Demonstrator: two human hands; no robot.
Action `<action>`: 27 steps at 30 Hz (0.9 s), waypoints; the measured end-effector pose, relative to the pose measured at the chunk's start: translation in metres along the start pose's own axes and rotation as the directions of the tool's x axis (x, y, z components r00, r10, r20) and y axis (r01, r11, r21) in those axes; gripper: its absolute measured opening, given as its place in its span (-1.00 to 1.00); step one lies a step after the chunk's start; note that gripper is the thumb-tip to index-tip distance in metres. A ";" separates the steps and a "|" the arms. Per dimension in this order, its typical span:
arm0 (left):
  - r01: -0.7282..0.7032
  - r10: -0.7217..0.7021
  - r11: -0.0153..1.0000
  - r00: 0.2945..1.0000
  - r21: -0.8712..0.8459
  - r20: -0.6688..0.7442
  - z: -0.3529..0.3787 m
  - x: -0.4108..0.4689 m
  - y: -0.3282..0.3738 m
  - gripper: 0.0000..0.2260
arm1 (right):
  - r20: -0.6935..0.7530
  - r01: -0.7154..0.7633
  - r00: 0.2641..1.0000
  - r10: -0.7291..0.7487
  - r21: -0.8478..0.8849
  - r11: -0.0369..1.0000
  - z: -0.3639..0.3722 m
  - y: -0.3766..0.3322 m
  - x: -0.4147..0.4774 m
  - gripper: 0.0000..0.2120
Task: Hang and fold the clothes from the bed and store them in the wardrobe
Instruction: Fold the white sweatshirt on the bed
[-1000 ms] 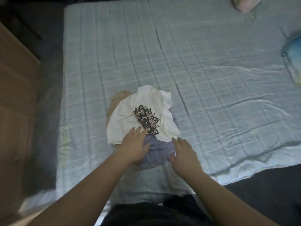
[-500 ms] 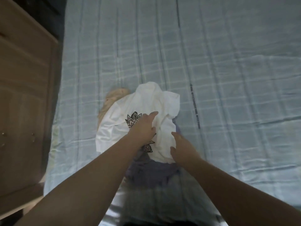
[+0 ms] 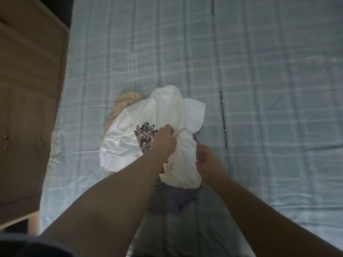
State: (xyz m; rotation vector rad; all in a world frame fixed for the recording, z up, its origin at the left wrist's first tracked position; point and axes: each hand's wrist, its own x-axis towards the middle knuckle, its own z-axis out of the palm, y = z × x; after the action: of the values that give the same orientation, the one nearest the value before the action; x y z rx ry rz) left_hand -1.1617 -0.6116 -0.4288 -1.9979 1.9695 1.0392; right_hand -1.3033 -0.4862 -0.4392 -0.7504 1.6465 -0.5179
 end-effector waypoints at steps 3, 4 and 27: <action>-0.034 0.020 0.979 0.997 -0.202 -0.074 -0.021 -0.022 0.007 -0.97 | -0.023 0.079 0.997 -0.080 -0.055 0.995 -0.007 -0.012 -0.015 -0.47; -0.066 0.040 0.966 0.993 -0.250 -0.107 -0.030 -0.034 0.009 -0.91 | -0.042 0.137 0.989 -0.140 -0.068 0.988 -0.008 -0.019 -0.022 -0.46; -0.496 0.449 0.846 0.861 -0.197 -0.239 -0.196 -0.422 -0.073 -0.46 | 0.004 0.727 0.601 -0.799 -0.417 0.545 0.047 -0.191 -0.351 -0.83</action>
State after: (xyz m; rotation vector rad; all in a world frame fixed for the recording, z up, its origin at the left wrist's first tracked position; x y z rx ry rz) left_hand -0.9801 -0.3637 -0.0718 -1.8087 2.6471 1.3032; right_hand -1.1855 -0.3634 -0.0747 -1.8207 1.5339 -0.9231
